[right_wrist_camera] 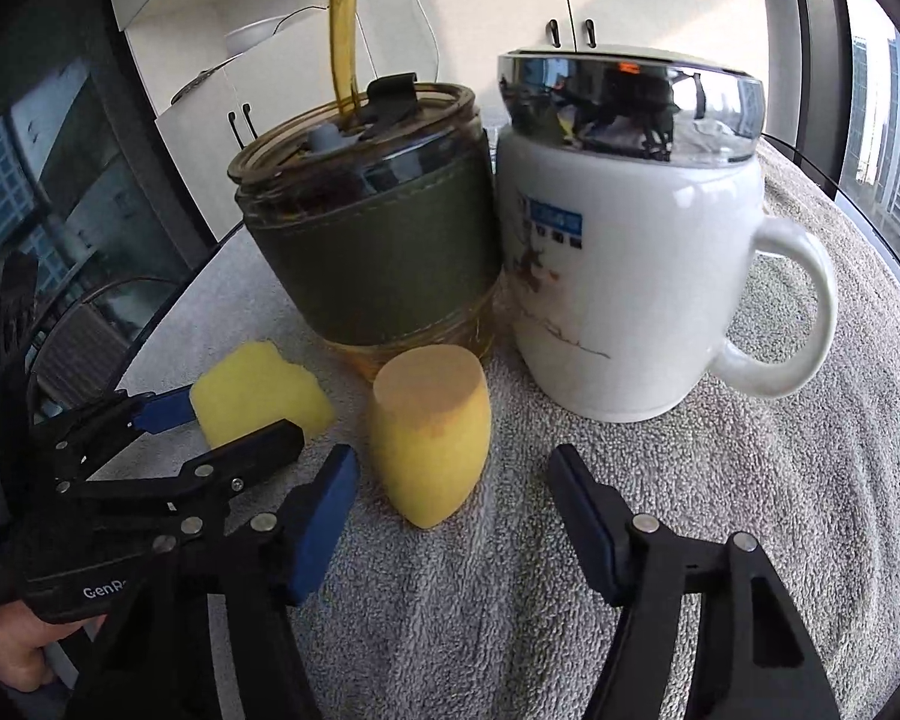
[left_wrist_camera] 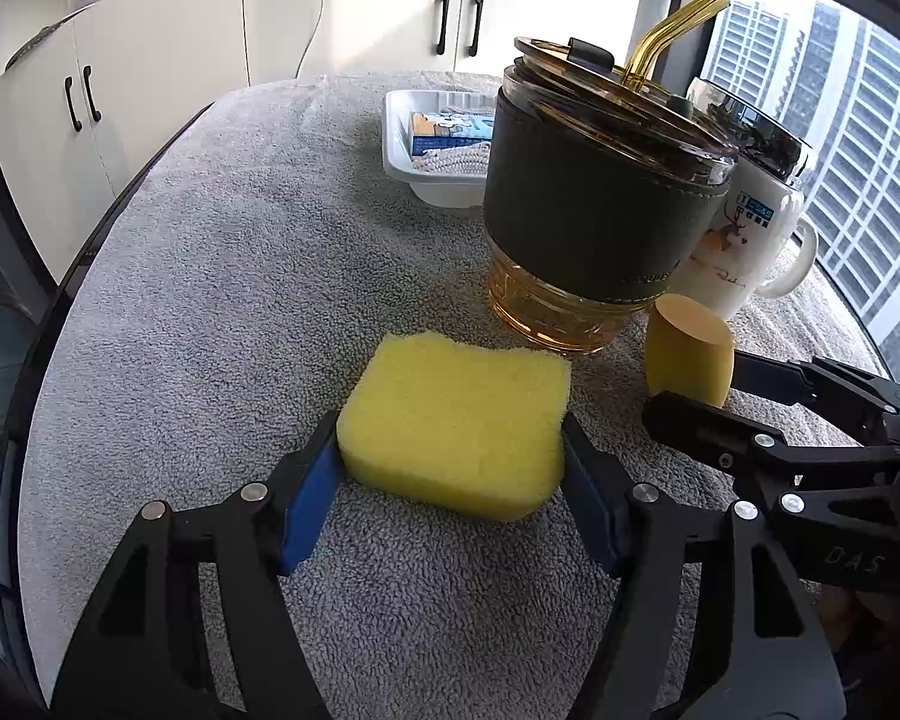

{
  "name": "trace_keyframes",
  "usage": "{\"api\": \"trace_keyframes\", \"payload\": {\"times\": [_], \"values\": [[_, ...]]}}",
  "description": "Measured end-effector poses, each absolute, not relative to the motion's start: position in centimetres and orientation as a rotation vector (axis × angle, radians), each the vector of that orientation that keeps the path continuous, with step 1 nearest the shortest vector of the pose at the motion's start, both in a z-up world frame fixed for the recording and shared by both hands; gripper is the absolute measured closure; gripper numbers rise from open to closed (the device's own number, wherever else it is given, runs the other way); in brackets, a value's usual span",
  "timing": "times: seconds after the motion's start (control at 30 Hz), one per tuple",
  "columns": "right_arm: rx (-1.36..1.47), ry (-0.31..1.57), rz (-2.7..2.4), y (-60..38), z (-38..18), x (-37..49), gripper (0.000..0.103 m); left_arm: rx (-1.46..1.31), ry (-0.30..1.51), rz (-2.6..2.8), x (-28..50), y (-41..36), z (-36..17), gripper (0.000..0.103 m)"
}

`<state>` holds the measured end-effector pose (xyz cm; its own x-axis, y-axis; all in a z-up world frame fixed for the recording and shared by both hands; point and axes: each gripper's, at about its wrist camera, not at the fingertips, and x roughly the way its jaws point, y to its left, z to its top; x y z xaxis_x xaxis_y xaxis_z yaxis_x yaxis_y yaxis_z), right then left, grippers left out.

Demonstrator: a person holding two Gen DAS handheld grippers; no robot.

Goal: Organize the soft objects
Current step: 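Grasp the yellow rectangular sponge with left while right grasps the yellow makeup sponge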

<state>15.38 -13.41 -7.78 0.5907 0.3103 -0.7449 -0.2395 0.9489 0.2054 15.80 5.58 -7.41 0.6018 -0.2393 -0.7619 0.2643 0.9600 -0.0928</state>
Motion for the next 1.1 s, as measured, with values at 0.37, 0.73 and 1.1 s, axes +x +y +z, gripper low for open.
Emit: {"api": "trace_keyframes", "payload": {"times": [0.37, 0.73, 1.1], "values": [[0.082, 0.890, 0.317, -12.3, -7.6, 16.4, 0.035, -0.009, 0.879, -0.309, 15.9, 6.2, -7.5, 0.041], [0.072, 0.889, 0.350, -11.6, -7.5, 16.9, 0.063, -0.008, 0.866, -0.301, 15.6, 6.7, -7.5, 0.046], [0.060, 0.865, 0.366, -12.5, -7.1, 14.7, 0.065, -0.011, 0.849, -0.298, 14.6, 6.9, -7.0, 0.049]]}}
